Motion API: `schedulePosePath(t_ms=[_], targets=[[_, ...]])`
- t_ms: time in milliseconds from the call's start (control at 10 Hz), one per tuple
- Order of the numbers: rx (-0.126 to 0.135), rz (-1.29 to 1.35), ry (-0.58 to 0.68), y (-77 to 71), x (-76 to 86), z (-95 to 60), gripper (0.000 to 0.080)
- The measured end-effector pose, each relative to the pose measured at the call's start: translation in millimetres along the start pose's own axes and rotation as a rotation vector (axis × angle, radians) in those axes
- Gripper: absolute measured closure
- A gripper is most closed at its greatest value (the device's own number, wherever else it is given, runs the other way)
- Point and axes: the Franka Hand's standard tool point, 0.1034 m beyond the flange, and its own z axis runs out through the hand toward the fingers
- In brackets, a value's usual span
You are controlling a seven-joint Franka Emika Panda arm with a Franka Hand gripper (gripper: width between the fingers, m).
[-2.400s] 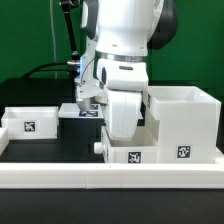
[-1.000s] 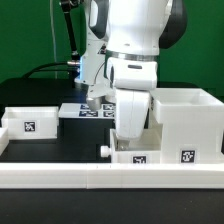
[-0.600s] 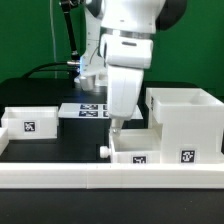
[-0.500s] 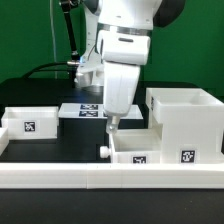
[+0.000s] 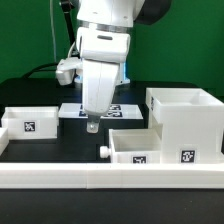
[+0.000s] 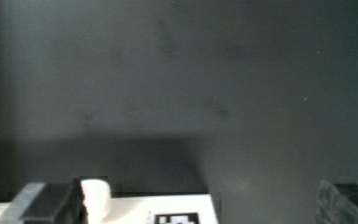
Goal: Assemble drawer
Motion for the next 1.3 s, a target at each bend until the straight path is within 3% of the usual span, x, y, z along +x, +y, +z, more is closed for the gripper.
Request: schedulePosePath(t_ms=[200, 700, 1000, 1300], targets=[[0.025, -0.076, 0.069, -1.7, -12.0, 19.1, 0.0151], [0.051, -0.089, 0.258, 3.7, -27.0, 36.8, 0.0151], [0.060, -0.084, 0.270, 9.7, 4.8, 39.7, 0.0151], [0.073, -0.018, 0.252, 11.3, 12.1, 37.2, 0.0151]])
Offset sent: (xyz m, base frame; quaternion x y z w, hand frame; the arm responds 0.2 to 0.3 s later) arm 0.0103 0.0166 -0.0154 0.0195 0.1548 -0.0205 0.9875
